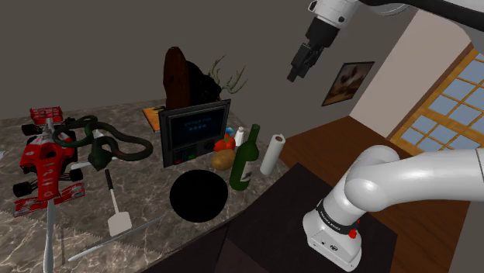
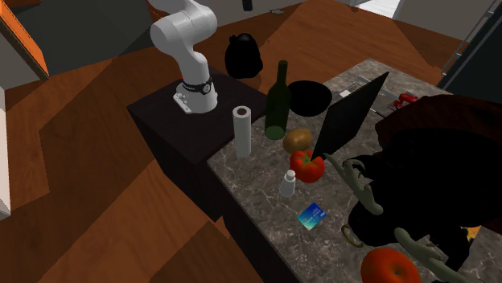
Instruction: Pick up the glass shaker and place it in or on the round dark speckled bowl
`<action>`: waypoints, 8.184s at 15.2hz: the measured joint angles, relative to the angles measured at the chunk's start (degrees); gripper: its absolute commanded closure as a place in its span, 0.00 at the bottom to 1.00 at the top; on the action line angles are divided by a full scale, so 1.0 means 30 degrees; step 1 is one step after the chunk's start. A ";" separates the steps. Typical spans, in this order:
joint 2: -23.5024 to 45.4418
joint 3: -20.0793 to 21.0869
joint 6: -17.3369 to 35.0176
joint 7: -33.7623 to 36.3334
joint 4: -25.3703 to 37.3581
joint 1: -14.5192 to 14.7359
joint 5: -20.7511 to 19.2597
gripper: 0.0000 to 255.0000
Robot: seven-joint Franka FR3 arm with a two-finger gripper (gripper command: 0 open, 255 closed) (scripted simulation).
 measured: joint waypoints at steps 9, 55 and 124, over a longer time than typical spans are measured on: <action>0.2389 -0.0506 0.4244 -0.1686 -0.2242 0.0080 -0.0836 0.00; 2.2292 -0.1739 2.0175 -0.7203 0.1027 -0.0366 -0.2163 1.00; 1.1587 0.5825 1.0643 0.6681 -0.1271 0.6329 -0.2582 1.00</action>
